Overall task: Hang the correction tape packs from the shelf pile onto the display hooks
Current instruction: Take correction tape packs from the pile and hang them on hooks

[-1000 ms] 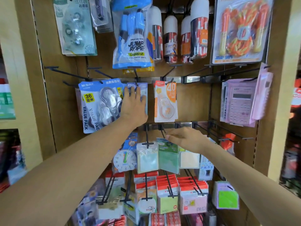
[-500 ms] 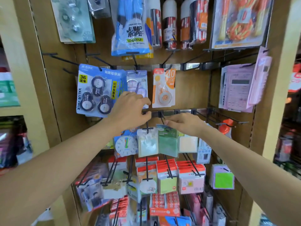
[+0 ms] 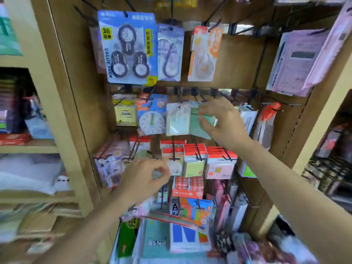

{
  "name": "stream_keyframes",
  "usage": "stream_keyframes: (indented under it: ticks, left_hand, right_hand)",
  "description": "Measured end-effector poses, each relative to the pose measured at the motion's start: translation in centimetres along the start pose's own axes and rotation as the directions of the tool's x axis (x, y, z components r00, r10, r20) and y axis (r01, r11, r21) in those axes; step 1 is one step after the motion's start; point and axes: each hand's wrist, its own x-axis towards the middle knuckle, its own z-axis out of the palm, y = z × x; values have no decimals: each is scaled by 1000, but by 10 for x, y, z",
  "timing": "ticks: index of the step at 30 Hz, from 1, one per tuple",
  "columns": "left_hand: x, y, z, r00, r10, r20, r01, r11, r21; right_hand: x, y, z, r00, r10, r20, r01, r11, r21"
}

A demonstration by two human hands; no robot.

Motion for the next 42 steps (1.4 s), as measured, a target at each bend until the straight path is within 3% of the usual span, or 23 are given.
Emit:
stream_keyframes:
  ticks: [3,7,12,18,23,28,35,42]
  left_hand:
    - [-35,-20,41,984,-150,97,156,987,-49]
    - [-82,-37,86,939,-268,216,280,959,-30]
    - [-150,-60,137,831,-351,432,388,922,2]
    - [-227,-83,185,677,-470,566,545,837,44]
    - [-297,-108,224,467,-590,658,725,682,97]
    - [-352,-127,250,317,-654,687,870,489,63]
    - [-400,-163,282,219,-707,673,929,361,77]
    - [-431,-210,333,210,-715,667,886,427,178]
  right_hand:
    - [-55,-29,13,1000,2,12,-2,1000,7]
    - [-134,-58,29,959,194,208,-223,966,127]
    - [-247,-82,59,693,476,542,-609,788,86]
    - [-353,-119,79,341,581,739,-791,603,-109]
    - [-428,-151,99,6,591,807,-846,433,-311]
    - [-492,-178,124,-228,478,848,-791,418,-448]
    - [-563,-200,174,-401,395,826,-722,419,-551]
    - [-630,-207,235,-508,372,776,-709,331,-623]
